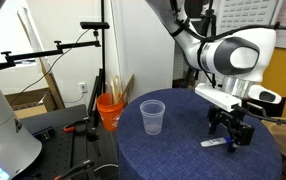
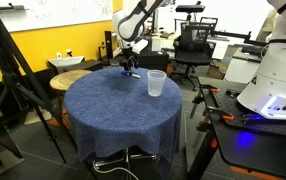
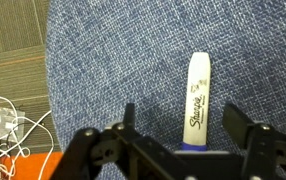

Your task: Put the blue marker inside the clear cup

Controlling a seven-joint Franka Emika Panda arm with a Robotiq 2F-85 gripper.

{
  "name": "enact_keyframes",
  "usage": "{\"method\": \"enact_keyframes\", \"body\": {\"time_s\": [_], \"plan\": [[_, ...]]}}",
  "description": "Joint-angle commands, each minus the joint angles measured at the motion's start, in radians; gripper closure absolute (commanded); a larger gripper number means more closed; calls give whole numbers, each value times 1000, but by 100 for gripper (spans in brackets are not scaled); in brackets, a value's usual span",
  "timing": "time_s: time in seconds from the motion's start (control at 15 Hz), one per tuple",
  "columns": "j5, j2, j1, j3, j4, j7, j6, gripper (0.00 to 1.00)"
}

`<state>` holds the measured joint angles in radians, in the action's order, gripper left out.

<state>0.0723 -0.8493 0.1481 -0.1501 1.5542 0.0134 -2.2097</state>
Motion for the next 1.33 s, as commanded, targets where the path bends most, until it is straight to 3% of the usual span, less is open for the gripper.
{"method": "enact_keyframes", "body": {"time_s": [0.0,0.47,0.53,0.87,1.27], "plan": [[9,-64,7,7,-118,10,76,41],[7,-109,13,6,-208,8,123,95],[6,-110,14,6,-215,8,128,99],[5,-11,21,13,-111,31,43,95],[22,194,9,10,83,63,-15,95]]}}
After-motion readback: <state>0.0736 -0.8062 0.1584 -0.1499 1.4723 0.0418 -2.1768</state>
